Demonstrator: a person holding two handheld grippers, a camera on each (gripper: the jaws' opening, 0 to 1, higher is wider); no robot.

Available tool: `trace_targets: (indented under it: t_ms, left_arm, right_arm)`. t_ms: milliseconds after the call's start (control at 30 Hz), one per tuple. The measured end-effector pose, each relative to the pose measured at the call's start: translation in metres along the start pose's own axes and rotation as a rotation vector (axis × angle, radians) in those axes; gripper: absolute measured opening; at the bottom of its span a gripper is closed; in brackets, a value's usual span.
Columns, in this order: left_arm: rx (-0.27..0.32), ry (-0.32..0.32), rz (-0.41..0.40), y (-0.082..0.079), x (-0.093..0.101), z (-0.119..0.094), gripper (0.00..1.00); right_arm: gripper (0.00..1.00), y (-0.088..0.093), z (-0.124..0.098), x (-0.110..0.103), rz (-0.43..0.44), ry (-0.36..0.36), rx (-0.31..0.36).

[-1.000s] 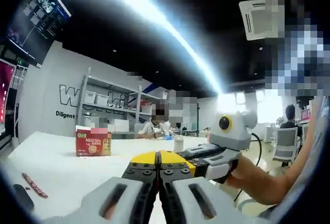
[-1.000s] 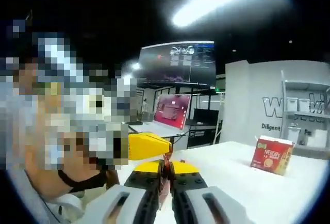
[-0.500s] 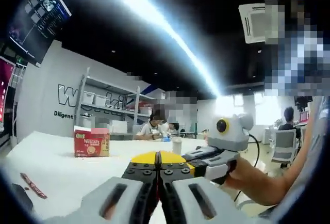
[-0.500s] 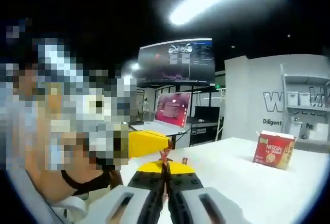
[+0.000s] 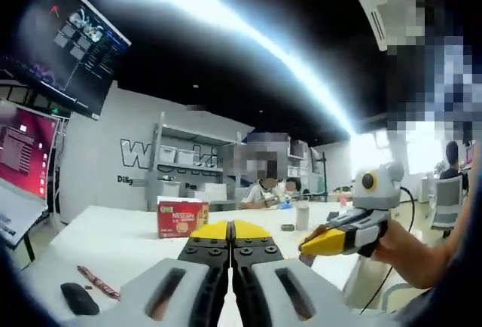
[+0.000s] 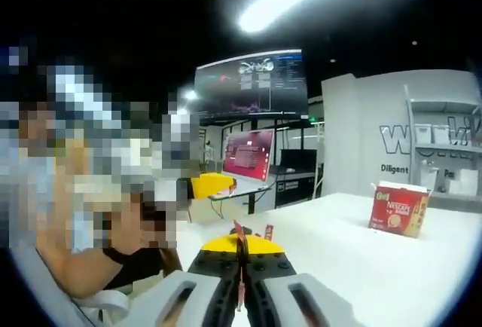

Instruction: Tear open the coffee pouch, take out the coffee, and pour the coffee from the pouch into the cup

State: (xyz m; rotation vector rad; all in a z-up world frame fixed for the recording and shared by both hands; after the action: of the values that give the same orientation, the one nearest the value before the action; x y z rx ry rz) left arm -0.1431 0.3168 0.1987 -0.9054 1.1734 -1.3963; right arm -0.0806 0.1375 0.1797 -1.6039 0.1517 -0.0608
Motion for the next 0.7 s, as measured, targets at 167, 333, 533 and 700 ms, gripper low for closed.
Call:
trace_targets:
  t_ms: [167, 333, 533, 700]
  left_arm:
    - [-0.029, -0.13, 0.028, 0.005, -0.042, -0.019, 0.01]
    - [-0.079, -0.237, 0.048, 0.019, -0.076, -0.03, 0.01]
    - [-0.115, -0.319, 0.074, 0.043, -0.106, -0.022, 0.02]
    - [-0.122, -0.346, 0.003, 0.062, -0.135, 0.002, 0.02]
  right_arm:
    - [0.0, -0.002, -0.004, -0.001, -0.004, 0.004, 0.007]
    - [0.0, -0.001, -0.005, -0.002, -0.008, 0.006, 0.005]
    - [0.0, 0.001, -0.005, -0.001, -0.011, 0.007, 0.005]
    - [0.0, -0.003, -0.004, 0.0, -0.023, 0.01, 0.008]
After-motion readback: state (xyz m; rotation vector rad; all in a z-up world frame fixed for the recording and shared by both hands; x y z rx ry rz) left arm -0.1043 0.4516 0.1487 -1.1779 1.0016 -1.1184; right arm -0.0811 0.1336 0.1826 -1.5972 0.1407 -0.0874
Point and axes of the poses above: the point that each gripper's makers call its tool centre point, and the gripper's own axes: z roughly forward along the fingers, x roughly to its right, y roughly out of its underside, the point moved 7 cm from there along -z, roughly backward along the fingers, and after that the axes turned 6 degrees about z, right-handed, at the moved point
